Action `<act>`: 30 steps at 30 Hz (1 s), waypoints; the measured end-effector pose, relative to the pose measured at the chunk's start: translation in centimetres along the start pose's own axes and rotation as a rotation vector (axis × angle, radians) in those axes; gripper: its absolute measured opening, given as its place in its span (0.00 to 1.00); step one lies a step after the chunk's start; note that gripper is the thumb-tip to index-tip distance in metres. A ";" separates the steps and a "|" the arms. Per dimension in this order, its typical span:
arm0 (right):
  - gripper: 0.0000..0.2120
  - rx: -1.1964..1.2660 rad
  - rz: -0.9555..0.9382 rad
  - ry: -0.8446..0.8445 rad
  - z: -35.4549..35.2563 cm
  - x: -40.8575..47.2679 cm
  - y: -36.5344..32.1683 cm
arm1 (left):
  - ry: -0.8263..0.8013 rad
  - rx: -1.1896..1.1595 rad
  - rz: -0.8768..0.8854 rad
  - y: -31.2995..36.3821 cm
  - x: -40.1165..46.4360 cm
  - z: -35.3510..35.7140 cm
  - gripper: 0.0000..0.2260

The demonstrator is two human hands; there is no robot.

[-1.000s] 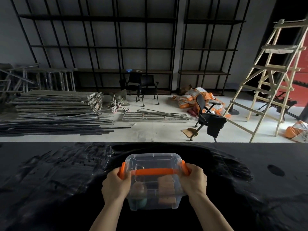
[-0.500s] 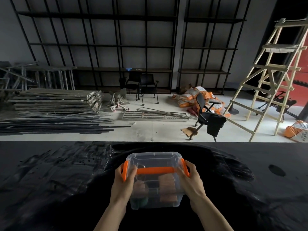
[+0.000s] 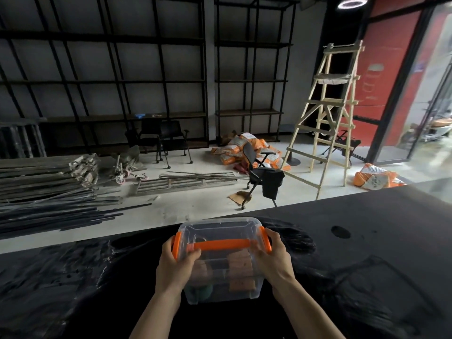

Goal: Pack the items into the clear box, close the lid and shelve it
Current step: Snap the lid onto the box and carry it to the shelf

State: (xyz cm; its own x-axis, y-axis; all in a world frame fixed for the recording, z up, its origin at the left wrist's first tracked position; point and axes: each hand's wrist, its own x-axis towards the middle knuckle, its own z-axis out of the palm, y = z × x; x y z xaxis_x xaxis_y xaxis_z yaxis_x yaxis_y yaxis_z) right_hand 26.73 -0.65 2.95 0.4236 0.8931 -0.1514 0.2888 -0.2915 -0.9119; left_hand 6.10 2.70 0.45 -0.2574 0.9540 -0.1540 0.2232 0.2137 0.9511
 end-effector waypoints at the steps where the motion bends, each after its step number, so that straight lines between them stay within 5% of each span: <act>1: 0.29 -0.009 0.006 0.036 -1.3 -0.1 0.2 | -0.021 0.006 0.018 0.4 -0.2 1.2 0.36; 9: 0.31 0.006 0.113 0.391 -11.7 -5.2 3.1 | -0.389 -0.018 0.130 2.9 -4.8 11.0 0.35; 19: 0.27 0.041 0.313 0.844 -24.6 -19.0 10.8 | -0.894 -0.015 0.207 3.9 -20.4 21.9 0.37; 30: 0.26 0.074 0.440 1.188 -32.5 -36.7 26.5 | -1.227 0.133 0.417 -5.8 -42.0 30.5 0.33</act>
State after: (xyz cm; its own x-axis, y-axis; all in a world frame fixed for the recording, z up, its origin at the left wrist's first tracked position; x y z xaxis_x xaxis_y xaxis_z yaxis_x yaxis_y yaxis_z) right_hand 46.71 -52.30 -3.25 0.9888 -0.1420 -0.0470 -0.1044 -0.4302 -0.8967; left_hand 44.28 -32.17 -6.80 0.8596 0.5069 -0.0649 0.1860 -0.1921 0.9636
